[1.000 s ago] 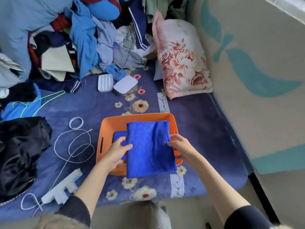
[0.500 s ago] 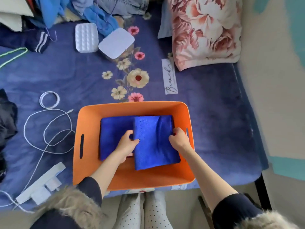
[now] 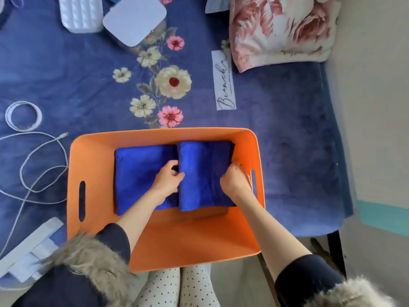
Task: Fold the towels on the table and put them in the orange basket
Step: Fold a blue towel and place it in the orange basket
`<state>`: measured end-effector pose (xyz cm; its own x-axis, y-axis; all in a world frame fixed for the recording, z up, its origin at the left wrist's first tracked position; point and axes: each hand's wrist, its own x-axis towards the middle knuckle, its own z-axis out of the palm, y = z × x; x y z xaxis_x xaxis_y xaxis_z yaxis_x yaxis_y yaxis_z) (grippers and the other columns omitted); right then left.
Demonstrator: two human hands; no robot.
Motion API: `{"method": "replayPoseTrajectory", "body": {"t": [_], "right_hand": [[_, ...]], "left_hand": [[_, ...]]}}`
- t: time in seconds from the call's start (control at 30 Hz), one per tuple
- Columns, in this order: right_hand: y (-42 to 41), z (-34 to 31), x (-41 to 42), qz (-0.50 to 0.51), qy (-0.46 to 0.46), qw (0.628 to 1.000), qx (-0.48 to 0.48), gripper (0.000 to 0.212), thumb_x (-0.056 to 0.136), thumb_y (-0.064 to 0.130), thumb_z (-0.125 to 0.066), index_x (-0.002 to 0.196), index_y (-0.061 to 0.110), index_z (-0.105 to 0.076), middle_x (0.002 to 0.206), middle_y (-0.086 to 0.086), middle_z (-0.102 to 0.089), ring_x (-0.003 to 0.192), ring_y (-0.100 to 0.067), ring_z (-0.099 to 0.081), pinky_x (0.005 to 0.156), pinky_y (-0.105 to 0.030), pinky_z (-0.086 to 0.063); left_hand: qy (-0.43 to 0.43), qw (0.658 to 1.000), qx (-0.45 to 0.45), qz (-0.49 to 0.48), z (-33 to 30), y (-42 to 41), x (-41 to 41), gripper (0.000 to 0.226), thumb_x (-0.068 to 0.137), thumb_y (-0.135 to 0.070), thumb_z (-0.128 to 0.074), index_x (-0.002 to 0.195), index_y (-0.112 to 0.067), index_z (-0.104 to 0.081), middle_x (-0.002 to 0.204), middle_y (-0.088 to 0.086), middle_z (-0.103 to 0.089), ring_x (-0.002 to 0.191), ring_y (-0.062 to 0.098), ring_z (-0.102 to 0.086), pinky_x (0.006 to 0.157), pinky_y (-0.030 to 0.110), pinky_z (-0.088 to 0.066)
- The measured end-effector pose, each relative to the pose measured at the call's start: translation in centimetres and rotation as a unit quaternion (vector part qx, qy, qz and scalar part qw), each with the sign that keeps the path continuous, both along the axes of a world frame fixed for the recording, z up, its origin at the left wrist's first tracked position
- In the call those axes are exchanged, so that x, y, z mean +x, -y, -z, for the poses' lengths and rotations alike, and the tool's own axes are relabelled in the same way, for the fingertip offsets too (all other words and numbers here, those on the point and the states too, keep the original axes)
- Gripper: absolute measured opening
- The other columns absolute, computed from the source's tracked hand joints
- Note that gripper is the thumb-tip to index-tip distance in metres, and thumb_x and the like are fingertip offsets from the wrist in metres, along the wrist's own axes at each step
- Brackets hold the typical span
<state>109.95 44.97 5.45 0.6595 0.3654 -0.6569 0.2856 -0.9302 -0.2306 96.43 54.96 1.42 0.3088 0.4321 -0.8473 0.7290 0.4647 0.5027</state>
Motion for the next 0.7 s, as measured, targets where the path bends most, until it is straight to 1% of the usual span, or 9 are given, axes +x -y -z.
{"method": "replayPoseTrajectory", "body": {"t": [0.1, 0.17, 0.3, 0.33, 0.4, 0.47, 0.5, 0.57, 0.7], "right_hand": [[0.0, -0.2, -0.4, -0.017, 0.023, 0.999, -0.018, 0.035, 0.091, 0.002, -0.043, 0.125, 0.004, -0.041, 0.113, -0.017, -0.059, 0.096, -0.034, -0.062, 0.071, -0.037, -0.049], [0.3, -0.5, -1.0, -0.075, 0.044, 0.996, -0.020, 0.052, 0.089, 0.000, -0.043, 0.139, 0.005, -0.027, 0.132, -0.017, -0.046, 0.114, -0.036, -0.053, 0.089, -0.040, -0.046], [1.7, -0.3, -2.3, -0.293, 0.103, 0.949, -0.056, 0.061, 0.097, 0.006, -0.031, 0.149, 0.007, -0.001, 0.157, -0.014, -0.004, 0.144, -0.033, -0.008, 0.114, -0.042, -0.018], [2.0, 0.1, -2.2, -0.337, 0.109, 0.932, -0.072, 0.059, 0.098, 0.008, -0.029, 0.149, 0.006, 0.003, 0.157, -0.014, 0.004, 0.145, -0.031, 0.002, 0.116, -0.043, -0.011], [2.1, 1.0, -1.6, -0.386, 0.119, 0.909, -0.104, 0.060, 0.100, 0.010, -0.027, 0.148, 0.005, 0.008, 0.156, -0.015, 0.013, 0.144, -0.030, 0.013, 0.117, -0.043, -0.003], [1.7, 2.1, -0.7, -0.420, 0.130, 0.887, -0.141, 0.066, 0.100, 0.015, -0.033, 0.146, 0.005, 0.013, 0.155, -0.017, 0.018, 0.143, -0.033, 0.017, 0.117, -0.043, 0.005], [1.5, 2.6, -0.3, -0.437, 0.140, 0.873, -0.164, 0.074, 0.099, 0.020, -0.039, 0.146, 0.006, 0.016, 0.154, -0.018, 0.020, 0.142, -0.035, 0.018, 0.116, -0.044, 0.008], [1.2, 3.7, 0.2, -0.466, 0.167, 0.845, -0.201, 0.091, 0.093, 0.033, -0.051, 0.145, 0.007, 0.020, 0.152, -0.021, 0.024, 0.140, -0.039, 0.020, 0.115, -0.047, 0.011], [1.2, 5.7, 0.2, -0.489, 0.175, 0.828, -0.214, 0.106, 0.087, 0.044, -0.059, 0.144, 0.011, 0.024, 0.150, -0.025, 0.025, 0.138, -0.045, 0.020, 0.110, -0.051, 0.016]], "left_hand": [[-0.004, 1.000, 0.021, -0.004, 0.5, 0.1, 0.0, 0.036, 0.092, -0.012, -0.054, 0.127, -0.017, -0.044, 0.104, 0.011, -0.061, 0.103, 0.033, -0.060, 0.087, 0.049, -0.052], [-0.002, 0.999, 0.044, -0.007, 0.7, 0.6, -0.1, 0.041, 0.091, -0.011, -0.055, 0.129, -0.018, -0.041, 0.107, 0.008, -0.059, 0.104, 0.029, -0.058, 0.092, 0.048, -0.049], [0.052, 0.976, 0.172, 0.121, 0.1, 2.2, -1.2, 0.067, 0.087, -0.006, -0.059, 0.144, -0.019, -0.024, 0.139, 0.009, -0.040, 0.119, 0.024, -0.047, 0.099, 0.036, -0.043], [0.053, 0.948, 0.235, 0.209, 0.1, 2.5, -1.6, 0.076, 0.086, -0.010, -0.062, 0.147, -0.021, -0.018, 0.149, 0.008, -0.025, 0.132, 0.025, -0.034, 0.104, 0.038, -0.038], [0.030, 0.833, 0.369, 0.412, 0.5, 2.7, -1.8, 0.097, 0.081, -0.028, -0.069, 0.150, -0.028, -0.001, 0.158, 0.007, 0.010, 0.145, 0.029, 0.000, 0.115, 0.047, -0.020], [0.004, 0.715, 0.433, 0.550, 1.2, 2.3, -1.4, 0.114, 0.074, -0.052, -0.068, 0.145, -0.028, 0.018, 0.148, 0.008, 0.035, 0.138, 0.031, 0.028, 0.114, 0.051, 0.005], [-0.011, 0.682, 0.439, 0.585, 1.7, 2.0, -1.0, 0.119, 0.071, -0.060, -0.065, 0.141, -0.027, 0.024, 0.143, 0.009, 0.042, 0.133, 0.032, 0.036, 0.112, 0.051, 0.014], [-0.042, 0.659, 0.436, 0.611, 2.7, 1.0, -0.5, 0.124, 0.065, -0.070, -0.061, 0.137, -0.025, 0.029, 0.136, 0.011, 0.049, 0.128, 0.032, 0.042, 0.107, 0.051, 0.022], [-0.075, 0.662, 0.421, 0.616, 4.3, -0.6, -0.6, 0.130, 0.057, -0.078, -0.059, 0.135, -0.028, 0.031, 0.134, 0.008, 0.051, 0.126, 0.029, 0.044, 0.106, 0.051, 0.023]]}}
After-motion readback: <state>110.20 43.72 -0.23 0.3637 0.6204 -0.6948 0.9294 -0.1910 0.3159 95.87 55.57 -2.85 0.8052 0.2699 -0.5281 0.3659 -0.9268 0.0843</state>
